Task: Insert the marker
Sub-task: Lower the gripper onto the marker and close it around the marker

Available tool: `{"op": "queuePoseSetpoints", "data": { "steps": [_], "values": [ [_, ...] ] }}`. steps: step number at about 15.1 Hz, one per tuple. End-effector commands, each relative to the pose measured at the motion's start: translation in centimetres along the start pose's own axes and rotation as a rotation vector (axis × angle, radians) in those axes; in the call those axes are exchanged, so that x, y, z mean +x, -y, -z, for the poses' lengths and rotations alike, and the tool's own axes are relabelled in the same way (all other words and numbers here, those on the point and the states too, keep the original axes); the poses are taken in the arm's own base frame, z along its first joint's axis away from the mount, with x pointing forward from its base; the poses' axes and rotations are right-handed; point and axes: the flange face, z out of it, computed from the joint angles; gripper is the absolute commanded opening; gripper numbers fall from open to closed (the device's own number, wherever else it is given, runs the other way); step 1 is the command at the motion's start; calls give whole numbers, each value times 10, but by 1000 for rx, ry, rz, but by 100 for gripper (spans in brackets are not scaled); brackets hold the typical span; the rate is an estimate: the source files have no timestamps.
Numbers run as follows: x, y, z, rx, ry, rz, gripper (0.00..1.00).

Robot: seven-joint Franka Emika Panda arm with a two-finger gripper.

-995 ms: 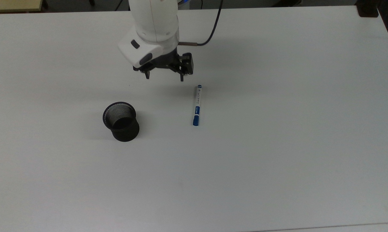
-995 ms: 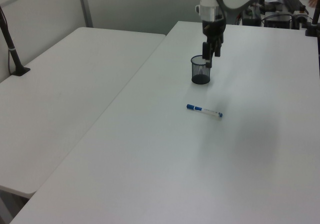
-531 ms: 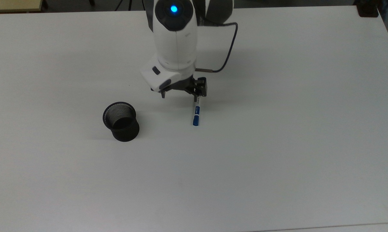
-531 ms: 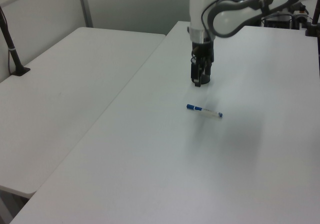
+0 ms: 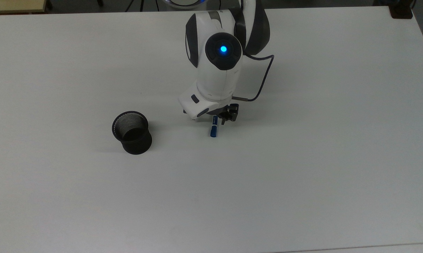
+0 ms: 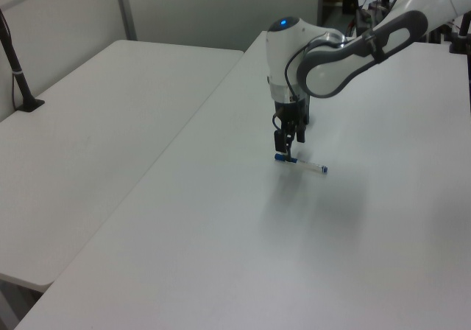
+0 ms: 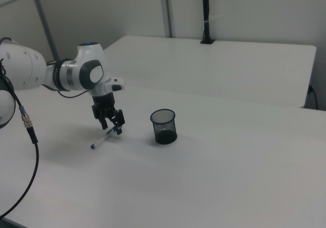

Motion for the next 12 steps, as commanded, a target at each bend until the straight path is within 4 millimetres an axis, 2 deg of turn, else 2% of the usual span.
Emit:
{"op": "queuePoseSetpoints", "data": {
  "steps": [1, 4, 6, 10, 12],
  "values": [
    [6, 7, -10, -19, -35, -24, 65],
    [15, 10, -19, -11, -52, -35, 39],
    [17, 11, -25, -12, -48, -38, 30],
    [17, 11, -25, -12, -48, -42, 4],
    [17, 11, -24, -11, -49, -42, 0]
  ]
}}
